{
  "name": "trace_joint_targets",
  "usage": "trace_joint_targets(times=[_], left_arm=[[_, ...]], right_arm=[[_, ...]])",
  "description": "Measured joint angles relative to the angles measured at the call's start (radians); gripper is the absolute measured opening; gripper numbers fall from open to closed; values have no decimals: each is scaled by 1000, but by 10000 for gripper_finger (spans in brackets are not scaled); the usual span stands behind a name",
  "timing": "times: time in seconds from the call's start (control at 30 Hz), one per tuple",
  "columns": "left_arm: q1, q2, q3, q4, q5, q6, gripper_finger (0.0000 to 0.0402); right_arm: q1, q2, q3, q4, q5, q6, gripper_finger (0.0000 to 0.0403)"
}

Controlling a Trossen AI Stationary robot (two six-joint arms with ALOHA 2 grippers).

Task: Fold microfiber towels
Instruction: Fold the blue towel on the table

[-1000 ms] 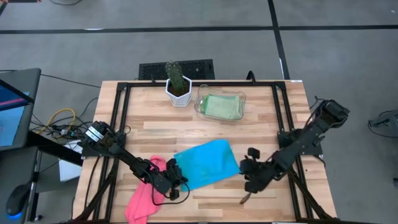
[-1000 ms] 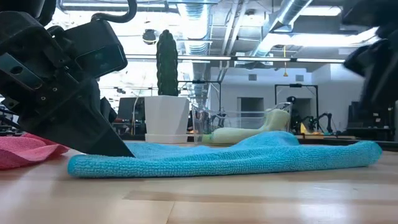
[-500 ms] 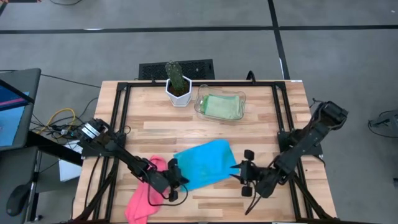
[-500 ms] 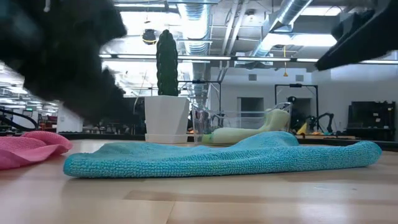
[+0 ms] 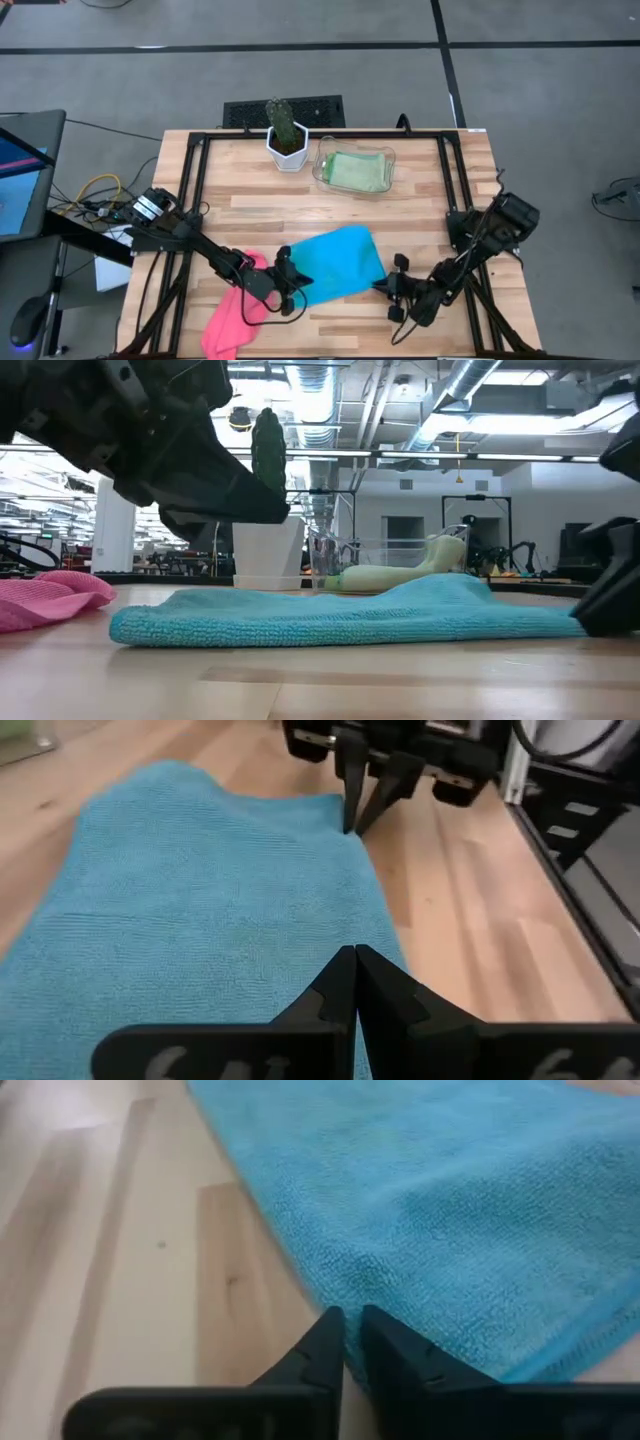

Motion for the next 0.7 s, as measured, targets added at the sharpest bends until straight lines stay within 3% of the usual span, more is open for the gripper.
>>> trace_joint_targets(times=[0.1,0.3,0.47,0.7], left_arm=[[9,37,0,54,38,4,0],[12,128,52,60,42,-32,0],[14,232,117,59,97,-37,0],[17,289,154,66,110,-18,0]], right_arm=[[29,-51,-3,-18,-11,-21,50],[22,-158,-2,44,225,-230,26],[-17,-94,-2,76,130,-223,17],[62,-76,-2,81,64,-72,39]])
